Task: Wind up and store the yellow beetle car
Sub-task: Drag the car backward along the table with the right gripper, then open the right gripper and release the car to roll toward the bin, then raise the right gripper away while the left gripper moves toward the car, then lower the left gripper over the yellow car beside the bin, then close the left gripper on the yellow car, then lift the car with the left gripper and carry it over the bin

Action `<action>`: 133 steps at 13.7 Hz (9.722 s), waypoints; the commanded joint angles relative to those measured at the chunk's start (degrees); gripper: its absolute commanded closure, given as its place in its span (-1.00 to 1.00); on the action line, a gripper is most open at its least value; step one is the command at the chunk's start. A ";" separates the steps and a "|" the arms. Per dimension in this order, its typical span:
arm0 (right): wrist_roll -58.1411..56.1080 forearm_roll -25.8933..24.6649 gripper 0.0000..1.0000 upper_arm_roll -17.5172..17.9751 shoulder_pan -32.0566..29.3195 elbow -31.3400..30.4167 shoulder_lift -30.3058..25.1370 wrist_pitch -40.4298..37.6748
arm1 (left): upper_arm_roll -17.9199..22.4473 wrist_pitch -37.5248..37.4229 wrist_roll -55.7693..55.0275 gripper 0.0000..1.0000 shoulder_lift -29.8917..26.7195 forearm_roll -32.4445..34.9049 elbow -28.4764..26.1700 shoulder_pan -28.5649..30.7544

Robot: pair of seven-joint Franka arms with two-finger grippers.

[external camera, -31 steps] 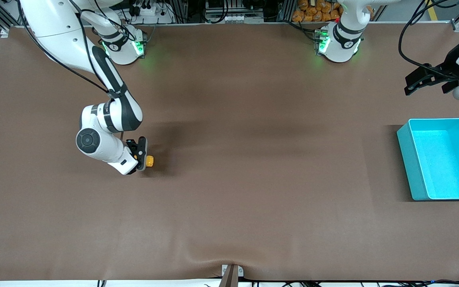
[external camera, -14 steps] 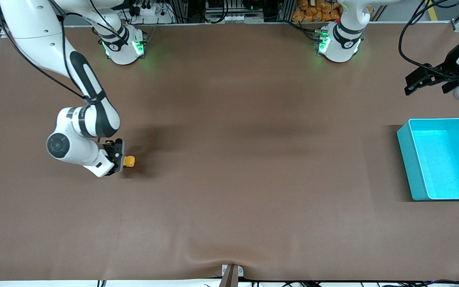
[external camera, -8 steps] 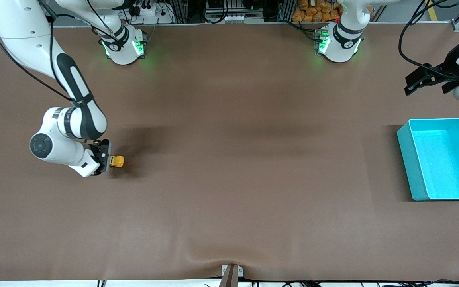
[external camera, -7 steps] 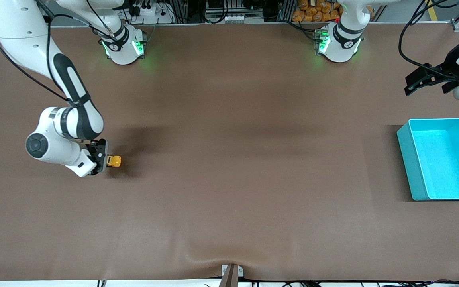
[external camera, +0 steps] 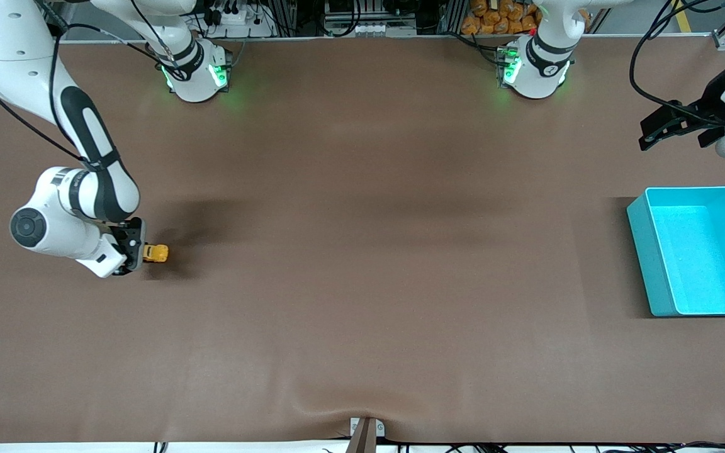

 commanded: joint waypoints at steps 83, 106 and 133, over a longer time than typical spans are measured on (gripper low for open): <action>90.80 -1.72 -1.00 1.63 0.79 36.48 -22.04 -42.89 | 0.15 24.56 -28.64 -1.00 8.12 4.69 -25.21 12.54; 92.21 -1.37 -1.00 6.37 -1.41 34.71 -23.10 -43.68 | -0.03 64.12 -62.67 -1.00 24.03 3.81 -37.35 17.20; 91.42 -1.37 -1.00 6.37 -1.15 34.98 -23.01 -44.47 | -6.44 43.84 -57.67 1.00 19.46 4.78 -22.60 16.24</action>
